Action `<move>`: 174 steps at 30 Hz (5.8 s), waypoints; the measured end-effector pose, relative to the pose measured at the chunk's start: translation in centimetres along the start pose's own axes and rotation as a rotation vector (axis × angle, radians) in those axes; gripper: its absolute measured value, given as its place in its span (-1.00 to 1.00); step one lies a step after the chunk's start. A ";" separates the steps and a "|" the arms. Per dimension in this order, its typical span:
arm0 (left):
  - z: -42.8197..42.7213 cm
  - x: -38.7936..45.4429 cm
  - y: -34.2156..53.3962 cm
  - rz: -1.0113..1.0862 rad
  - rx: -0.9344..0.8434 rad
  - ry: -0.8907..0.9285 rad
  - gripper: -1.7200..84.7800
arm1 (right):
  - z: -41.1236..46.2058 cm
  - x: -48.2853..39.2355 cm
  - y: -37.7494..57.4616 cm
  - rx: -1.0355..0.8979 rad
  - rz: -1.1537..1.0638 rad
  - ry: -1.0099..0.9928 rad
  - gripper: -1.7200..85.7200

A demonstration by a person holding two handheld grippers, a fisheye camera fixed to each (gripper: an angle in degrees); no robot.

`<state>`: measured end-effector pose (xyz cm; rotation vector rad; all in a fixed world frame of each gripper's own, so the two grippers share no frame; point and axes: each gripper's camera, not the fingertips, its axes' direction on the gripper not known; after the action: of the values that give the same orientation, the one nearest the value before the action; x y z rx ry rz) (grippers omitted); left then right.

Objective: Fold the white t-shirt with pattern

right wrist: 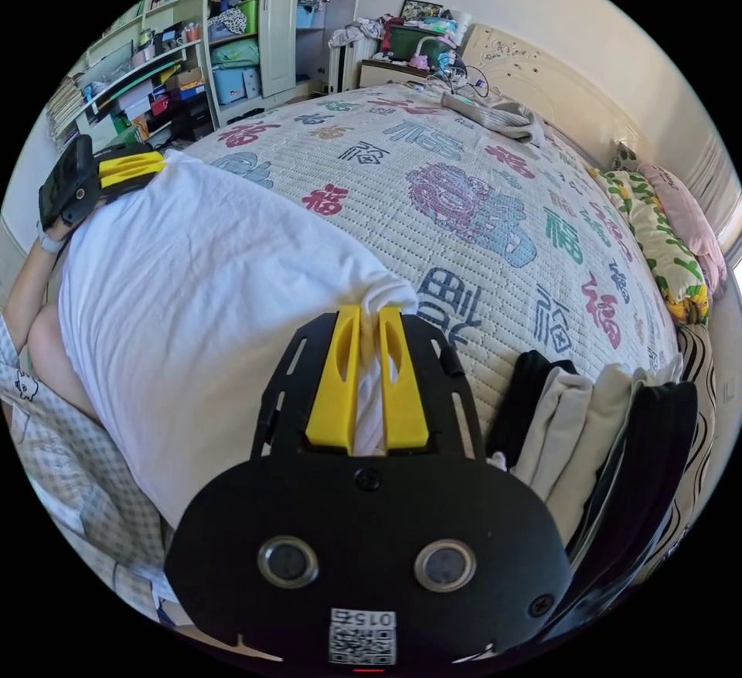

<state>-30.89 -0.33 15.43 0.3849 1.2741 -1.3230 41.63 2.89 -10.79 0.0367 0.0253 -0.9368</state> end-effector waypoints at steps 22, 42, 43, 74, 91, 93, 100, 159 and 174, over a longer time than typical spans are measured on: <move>20.4 -19.8 13.8 -0.695 0.092 1.104 -0.76 | -0.3 4.4 0.4 0.008 0.068 -0.147 -0.84; 21.6 -26.7 19.9 -0.778 0.283 1.167 -0.95 | -5.9 7.8 1.4 0.176 0.156 -0.273 -0.88; 20.6 -27.3 20.0 -0.788 0.315 1.140 -0.95 | -6.7 7.5 1.0 0.190 0.147 -0.248 -0.88; -10.4 -13.3 23.6 0.108 0.634 0.975 -0.73 | -12.8 -14.8 10.9 0.118 -0.725 -0.378 -0.74; -17.2 -6.8 19.5 0.338 0.625 0.896 -0.96 | -12.0 -17.7 11.9 0.066 -0.856 -0.273 -0.96; -18.2 -6.7 19.7 0.373 0.632 0.884 -0.96 | -12.2 -17.6 12.0 0.054 -0.879 -0.288 -0.96; -17.8 -3.6 17.4 0.553 0.498 0.922 -0.96 | -8.7 -17.4 11.1 -0.137 -0.919 -0.326 -0.93; 11.7 -31.6 25.3 -0.806 0.359 1.028 -0.79 | 1.9 7.8 -4.7 0.354 0.380 -0.276 -0.85; 5.1 -22.7 42.3 -0.643 0.324 1.168 -0.75 | 7.0 -26.8 -29.0 0.157 -0.331 -0.440 -0.75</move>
<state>13.12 19.25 18.10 1.1559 2.2652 -1.9497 2.44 7.00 -3.37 -0.0298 -0.4623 -1.2595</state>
